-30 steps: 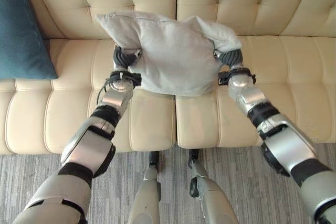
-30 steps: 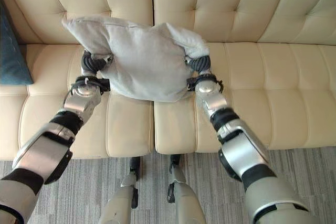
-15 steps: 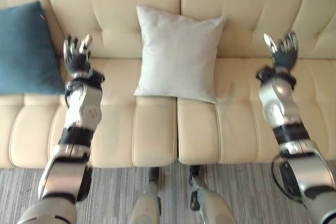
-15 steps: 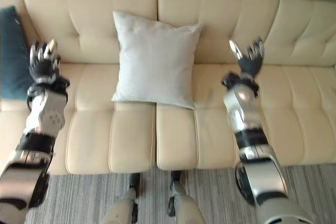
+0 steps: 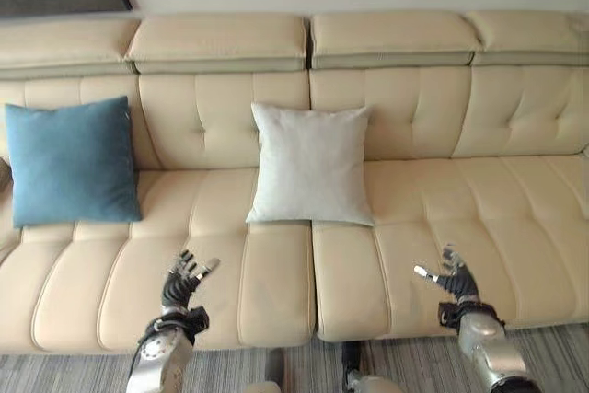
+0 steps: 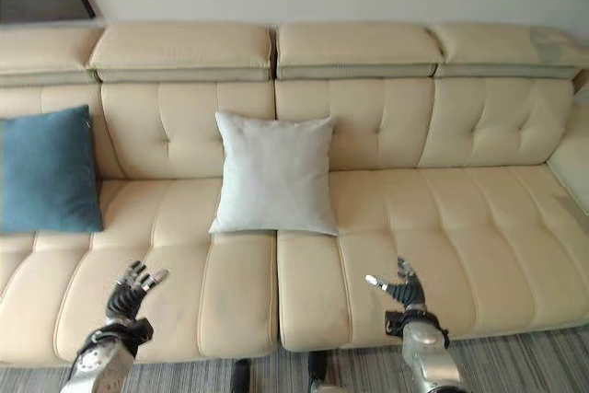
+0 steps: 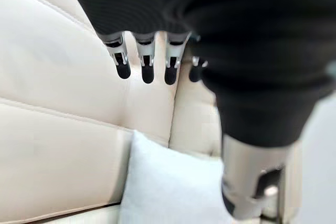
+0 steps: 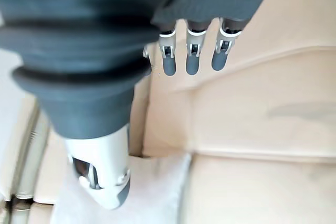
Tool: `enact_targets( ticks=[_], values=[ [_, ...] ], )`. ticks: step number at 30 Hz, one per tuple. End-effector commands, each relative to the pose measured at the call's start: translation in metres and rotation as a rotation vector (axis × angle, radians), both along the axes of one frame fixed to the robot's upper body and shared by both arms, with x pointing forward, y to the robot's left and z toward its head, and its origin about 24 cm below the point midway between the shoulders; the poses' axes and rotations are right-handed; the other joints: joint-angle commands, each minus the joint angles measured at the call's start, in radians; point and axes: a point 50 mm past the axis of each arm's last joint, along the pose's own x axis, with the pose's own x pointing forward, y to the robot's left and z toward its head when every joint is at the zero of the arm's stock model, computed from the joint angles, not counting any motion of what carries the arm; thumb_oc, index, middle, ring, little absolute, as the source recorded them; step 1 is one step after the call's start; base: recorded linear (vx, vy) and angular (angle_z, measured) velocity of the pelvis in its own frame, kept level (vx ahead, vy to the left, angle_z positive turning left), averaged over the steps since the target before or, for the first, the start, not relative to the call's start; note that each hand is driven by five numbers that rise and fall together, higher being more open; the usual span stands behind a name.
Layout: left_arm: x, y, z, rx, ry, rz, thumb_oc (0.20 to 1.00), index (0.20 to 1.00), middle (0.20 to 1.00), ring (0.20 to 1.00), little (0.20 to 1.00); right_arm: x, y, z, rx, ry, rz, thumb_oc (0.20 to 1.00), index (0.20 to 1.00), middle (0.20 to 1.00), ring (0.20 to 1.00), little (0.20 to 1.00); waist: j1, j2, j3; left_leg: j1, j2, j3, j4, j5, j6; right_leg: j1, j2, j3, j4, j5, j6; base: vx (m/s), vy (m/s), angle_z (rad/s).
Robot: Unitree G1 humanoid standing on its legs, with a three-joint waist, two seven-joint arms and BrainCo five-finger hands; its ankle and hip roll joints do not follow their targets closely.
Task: Pick up all the scattered cushions and arrange them neatly on the sofa.
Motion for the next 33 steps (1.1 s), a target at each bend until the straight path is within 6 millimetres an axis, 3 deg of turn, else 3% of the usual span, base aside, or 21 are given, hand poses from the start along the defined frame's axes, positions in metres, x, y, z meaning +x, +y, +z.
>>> enact_targets(
  ticks=[1, 6, 7, 10, 12, 13, 16, 18, 19, 20, 21, 22, 27, 30, 33],
  values=[
    [0.011, 0.003, 0.006, 0.083, -0.024, -0.050, 1.000, 1.000, 1.000, 1.000, 1.000, 0.014, 0.001, 0.012, 0.032, -0.087, -0.011, 1.000, 1.000, 1.000, 1.000, 1.000, 0.002, -0.017, -0.021, 0.023, -0.027, -0.004, 0.000, -0.083, 0.001, 0.122, -0.057, -0.024, 0.002, -0.143, 0.116, -0.09, 0.125, -0.05],
    [0.007, 0.001, 0.003, 0.101, 0.001, -0.069, 1.000, 1.000, 1.000, 1.000, 1.000, 0.008, 0.009, 0.005, 0.071, -0.070, -0.028, 1.000, 1.000, 1.000, 1.000, 1.000, -0.008, -0.017, 0.011, 0.030, -0.044, -0.008, 0.000, -0.079, 0.017, 0.098, -0.069, -0.014, 0.075, -0.147, 0.120, -0.13, 0.082, -0.01],
    [0.010, 0.008, 0.009, 0.149, -0.022, -0.068, 1.000, 1.000, 1.000, 1.000, 1.000, 0.014, 0.010, 0.010, 0.052, -0.090, -0.015, 1.000, 1.000, 1.000, 1.000, 1.000, -0.011, -0.018, 0.050, 0.024, -0.037, 0.009, 0.000, -0.076, 0.020, 0.044, -0.067, -0.012, 0.120, -0.133, 0.127, -0.37, 0.047, -0.10],
    [0.020, 0.014, 0.019, 0.201, -0.061, -0.063, 1.000, 1.000, 1.000, 1.000, 1.000, 0.021, 0.014, 0.014, 0.048, -0.116, -0.011, 1.000, 1.000, 1.000, 1.000, 1.000, -0.007, -0.016, 0.089, -0.010, -0.014, 0.041, 0.000, -0.048, 0.019, -0.018, -0.061, -0.046, 0.179, -0.129, 0.132, -0.30, -0.011, -0.46],
    [0.023, 0.016, 0.022, 0.217, -0.066, -0.067, 1.000, 1.000, 1.000, 1.000, 1.000, 0.022, 0.014, 0.014, 0.054, -0.116, -0.015, 1.000, 1.000, 1.000, 1.000, 1.000, -0.004, -0.014, 0.091, -0.023, -0.007, 0.049, 0.000, -0.037, 0.020, -0.025, -0.059, -0.045, 0.219, -0.151, 0.126, -0.25, -0.015, -0.37],
    [0.024, 0.019, 0.023, 0.218, -0.072, -0.060, 1.000, 1.000, 1.000, 1.000, 1.000, 0.019, 0.013, 0.011, 0.087, -0.115, -0.037, 1.000, 1.000, 1.000, 1.000, 1.000, 0.002, -0.007, 0.090, -0.043, 0.003, 0.061, 0.000, -0.019, 0.024, 0.003, -0.053, -0.032, 0.272, -0.201, 0.110, -0.13, -0.007, 0.01],
    [0.022, 0.018, 0.018, 0.188, -0.052, -0.027, 1.000, 1.000, 1.000, 1.000, 1.000, 0.013, 0.012, 0.006, 0.121, -0.102, -0.078, 1.000, 1.000, 1.000, 1.000, 1.000, 0.015, -0.006, 0.074, -0.071, 0.008, 0.076, 0.000, -0.001, 0.025, 0.059, -0.050, 0.002, 0.356, -0.265, 0.102, -0.19, -0.061, 0.03],
    [0.022, 0.017, 0.016, 0.173, -0.049, -0.010, 1.000, 1.000, 1.000, 1.000, 1.000, 0.010, 0.013, 0.004, 0.130, -0.094, -0.087, 1.000, 1.000, 1.000, 1.000, 1.000, 0.023, -0.009, 0.068, -0.091, 0.011, 0.079, 0.000, 0.017, 0.023, 0.075, -0.042, 0.022, 0.374, -0.267, 0.100, -0.18, -0.113, -0.20],
    [0.022, 0.016, 0.016, 0.164, -0.051, -0.004, 1.000, 1.000, 1.000, 1.000, 1.000, 0.008, 0.013, 0.003, 0.129, -0.093, -0.090, 1.000, 1.000, 1.000, 1.000, 1.000, 0.028, -0.012, 0.062, -0.107, 0.012, 0.081, 0.002, 0.025, 0.022, 0.093, -0.034, 0.036, 0.362, -0.275, 0.098, -0.30, -0.255, -0.24],
    [0.025, 0.011, 0.018, 0.147, -0.070, 0.000, 1.000, 1.000, 1.000, 1.000, 1.000, 0.008, 0.015, 0.004, 0.122, -0.094, -0.084, 1.000, 1.000, 1.000, 1.000, 1.000, 0.046, -0.019, 0.065, -0.147, 0.021, 0.089, 0.017, 0.054, 0.010, 0.153, -0.020, 0.037, 0.276, -0.323, 0.077, -0.21, -0.196, -0.28],
    [0.025, 0.011, 0.018, 0.147, -0.070, 0.000, 1.000, 1.000, 1.000, 1.000, 1.000, 0.008, 0.015, 0.004, 0.122, -0.093, -0.084, 1.000, 1.000, 1.000, 1.000, 1.000, 0.045, -0.019, 0.065, -0.146, 0.021, 0.088, 0.017, 0.054, 0.009, 0.156, -0.020, 0.036, 0.272, -0.322, 0.077, -0.30, -0.313, -0.40],
    [0.028, 0.007, 0.020, 0.150, -0.081, -0.014, 1.000, 1.000, 1.000, 1.000, 1.000, 0.009, 0.015, 0.004, 0.111, -0.094, -0.075, 1.000, 1.000, 1.000, 1.000, 1.000, 0.055, -0.016, 0.071, -0.182, 0.041, 0.089, 0.029, 0.099, -0.018, 0.174, 0.008, 0.029, 0.197, -0.339, 0.053, -0.25, -0.242, -0.37],
    [0.033, -0.002, 0.022, 0.147, -0.099, -0.050, 1.000, 1.000, 1.000, 1.000, 1.000, 0.010, 0.013, 0.008, 0.086, -0.107, -0.047, 1.000, 1.000, 1.000, 1.000, 1.000, 0.044, 0.026, 0.114, -0.236, 0.078, 0.085, 0.029, 0.158, -0.069, 0.171, 0.057, -0.006, 0.124, -0.332, 0.027, -0.27, -0.184, -0.06],
    [0.036, -0.006, 0.024, 0.144, -0.114, -0.062, 1.000, 1.000, 1.000, 1.000, 1.000, 0.012, 0.011, 0.009, 0.070, -0.104, -0.045, 1.000, 1.000, 1.000, 1.000, 1.000, 0.025, 0.025, 0.132, -0.253, 0.090, 0.122, 0.082, 0.132, -0.061, 0.142, 0.042, -0.045, 0.144, -0.317, 0.022, -0.29, -0.104, 0.55],
    [0.029, -0.007, 0.020, 0.137, -0.096, -0.073, 1.000, 1.000, 1.000, 1.000, 1.000, 0.015, 0.014, 0.011, 0.066, -0.104, 0.002, 1.000, 1.000, 1.000, 1.000, 1.000, 0.013, -0.005, 0.128, -0.202, 0.049, 0.051, 0.243, -0.012, -0.024, 0.117, -0.002, -0.055, 0.140, -0.271, 0.024, -0.22, -0.031, 0.32]
  ],
)
